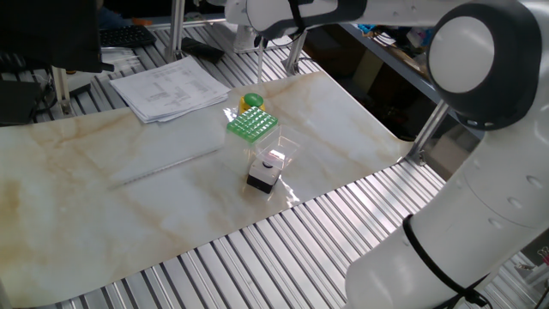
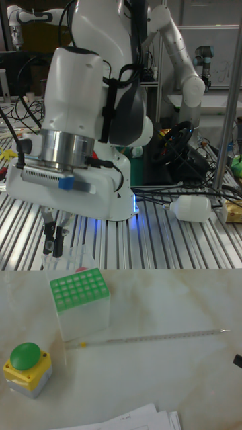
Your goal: Insert a large pipette tip into the holder for large pipette tips
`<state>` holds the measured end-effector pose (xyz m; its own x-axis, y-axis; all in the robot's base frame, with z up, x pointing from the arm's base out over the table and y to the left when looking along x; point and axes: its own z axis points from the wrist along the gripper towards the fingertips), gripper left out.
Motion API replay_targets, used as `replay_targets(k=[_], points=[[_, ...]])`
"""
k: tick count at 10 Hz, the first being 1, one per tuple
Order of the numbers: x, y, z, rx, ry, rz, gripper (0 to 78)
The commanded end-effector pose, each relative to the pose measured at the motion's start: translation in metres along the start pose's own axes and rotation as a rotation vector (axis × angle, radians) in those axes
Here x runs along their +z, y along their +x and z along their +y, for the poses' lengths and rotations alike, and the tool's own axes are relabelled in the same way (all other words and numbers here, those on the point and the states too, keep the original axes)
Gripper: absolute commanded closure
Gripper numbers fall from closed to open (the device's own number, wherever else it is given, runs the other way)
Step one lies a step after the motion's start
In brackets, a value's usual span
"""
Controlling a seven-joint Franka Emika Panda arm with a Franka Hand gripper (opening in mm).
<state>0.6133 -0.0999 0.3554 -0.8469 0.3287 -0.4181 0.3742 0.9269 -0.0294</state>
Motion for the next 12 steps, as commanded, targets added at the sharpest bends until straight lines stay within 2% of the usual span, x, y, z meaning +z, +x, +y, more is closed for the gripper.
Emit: replay_targets(k=[1,8,12], points=[[0.004,0.001,-0.001,-0.001,-0.005,-0.014,76.4],[0.011,0.013,-0.005,0.017,-0.014,-0.052,76.4],[0.018,0.02,-0.003,0.028,-0.021,-0.061,76.4]])
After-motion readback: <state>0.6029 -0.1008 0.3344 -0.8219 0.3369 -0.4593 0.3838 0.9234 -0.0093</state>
